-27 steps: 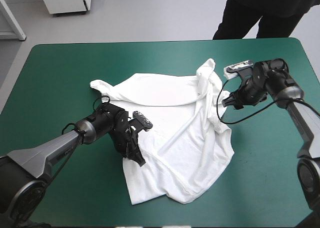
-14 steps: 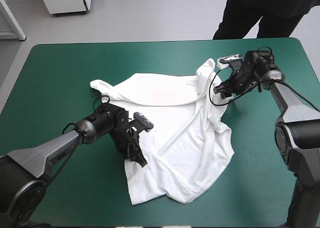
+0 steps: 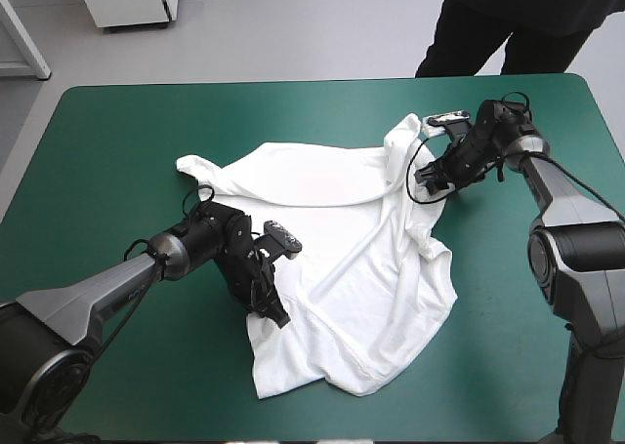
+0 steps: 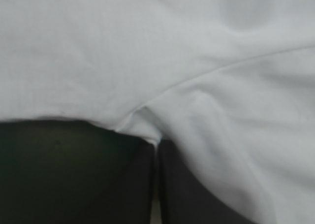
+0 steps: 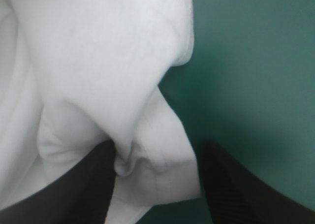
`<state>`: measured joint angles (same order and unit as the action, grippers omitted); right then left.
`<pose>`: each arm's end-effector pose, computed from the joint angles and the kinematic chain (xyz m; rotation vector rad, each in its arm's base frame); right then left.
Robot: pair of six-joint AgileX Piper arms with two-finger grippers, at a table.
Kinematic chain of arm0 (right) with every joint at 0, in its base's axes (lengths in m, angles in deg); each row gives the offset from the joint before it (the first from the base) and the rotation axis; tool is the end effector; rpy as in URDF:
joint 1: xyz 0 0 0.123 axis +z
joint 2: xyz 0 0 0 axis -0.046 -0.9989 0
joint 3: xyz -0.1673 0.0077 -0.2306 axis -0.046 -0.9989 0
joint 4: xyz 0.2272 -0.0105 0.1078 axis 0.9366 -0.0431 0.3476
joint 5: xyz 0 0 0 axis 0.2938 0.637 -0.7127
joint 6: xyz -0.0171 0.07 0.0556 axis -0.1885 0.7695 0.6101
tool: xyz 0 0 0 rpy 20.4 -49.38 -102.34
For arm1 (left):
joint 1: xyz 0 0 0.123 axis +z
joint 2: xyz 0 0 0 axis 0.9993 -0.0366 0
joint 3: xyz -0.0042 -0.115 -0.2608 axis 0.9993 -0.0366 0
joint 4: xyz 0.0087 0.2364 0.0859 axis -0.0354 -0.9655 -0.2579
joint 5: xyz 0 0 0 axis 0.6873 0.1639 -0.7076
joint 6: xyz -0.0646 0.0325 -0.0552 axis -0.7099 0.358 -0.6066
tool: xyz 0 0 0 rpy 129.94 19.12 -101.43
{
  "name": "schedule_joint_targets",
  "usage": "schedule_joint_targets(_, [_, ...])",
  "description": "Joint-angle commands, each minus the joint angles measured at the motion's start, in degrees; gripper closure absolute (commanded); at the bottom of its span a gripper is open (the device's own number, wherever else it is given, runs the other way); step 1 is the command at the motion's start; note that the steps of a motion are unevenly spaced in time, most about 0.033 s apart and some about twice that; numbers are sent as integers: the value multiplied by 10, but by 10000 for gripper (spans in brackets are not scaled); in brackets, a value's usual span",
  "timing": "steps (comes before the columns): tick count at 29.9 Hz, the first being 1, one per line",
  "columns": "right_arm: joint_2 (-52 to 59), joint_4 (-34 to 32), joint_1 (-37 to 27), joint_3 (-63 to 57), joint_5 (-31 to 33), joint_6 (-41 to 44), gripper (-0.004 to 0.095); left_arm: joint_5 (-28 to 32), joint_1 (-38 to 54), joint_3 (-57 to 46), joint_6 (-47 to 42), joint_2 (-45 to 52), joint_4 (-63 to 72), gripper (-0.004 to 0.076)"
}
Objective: Fold the cloth
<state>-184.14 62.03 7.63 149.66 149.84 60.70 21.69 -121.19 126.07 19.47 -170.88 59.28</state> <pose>0.4543 0.0568 0.2153 -0.4979 2.7876 0.2371 0.2446 -0.1803 0.2035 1.3039 2.8387 -0.2891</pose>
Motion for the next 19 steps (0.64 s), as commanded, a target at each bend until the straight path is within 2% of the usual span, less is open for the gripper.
schedule_joint_targets(1, [3, 40, 0, 5, 23, -13, 591, -4, -9, -10, 2, -5, 43, 746])
schedule_joint_targets(5, [3, 59, 0, 5, 43, -27, 930, 1, -9, -10, 2, -5, 42, 746])
schedule_joint_targets(9, [6, 71, 0, 5, 68, -26, 925, -3, -9, -9, 2, 5, 32, 746])
schedule_joint_targets(12, [25, 72, -2, 5, 81, -24, 925, -29, -9, 3, -7, 40, 18, 746])
schedule_joint_targets(19, [138, 66, -21, 5, 89, -3, 925, -110, -9, 117, -81, 208, -47, 746])
